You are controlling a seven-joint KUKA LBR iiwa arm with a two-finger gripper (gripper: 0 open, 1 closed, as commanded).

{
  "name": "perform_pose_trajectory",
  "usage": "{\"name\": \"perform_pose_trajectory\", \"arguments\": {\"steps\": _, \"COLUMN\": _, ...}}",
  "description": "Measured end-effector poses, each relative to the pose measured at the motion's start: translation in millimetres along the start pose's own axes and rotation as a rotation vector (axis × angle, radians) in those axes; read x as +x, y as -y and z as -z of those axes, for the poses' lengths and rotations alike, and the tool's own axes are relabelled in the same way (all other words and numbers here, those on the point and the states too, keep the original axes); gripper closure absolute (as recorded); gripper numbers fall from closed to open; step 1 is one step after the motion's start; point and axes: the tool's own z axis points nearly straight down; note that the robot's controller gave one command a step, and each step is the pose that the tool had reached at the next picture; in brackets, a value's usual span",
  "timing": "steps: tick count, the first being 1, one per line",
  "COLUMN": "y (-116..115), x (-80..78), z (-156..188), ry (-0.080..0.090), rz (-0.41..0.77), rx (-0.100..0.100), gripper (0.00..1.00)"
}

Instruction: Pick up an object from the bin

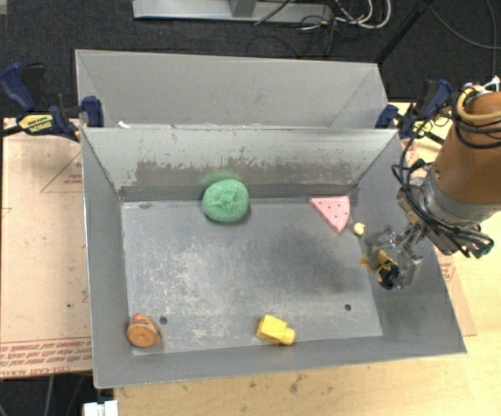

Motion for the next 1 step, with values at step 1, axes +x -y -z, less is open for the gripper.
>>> {"name": "perform_pose_trajectory", "arguments": {"steps": 1, "y": -21.3, "x": -3.5, "z": 53.2, "ry": -0.004, "rz": 0.013, "rx": -0.003, "gripper": 1.0}}
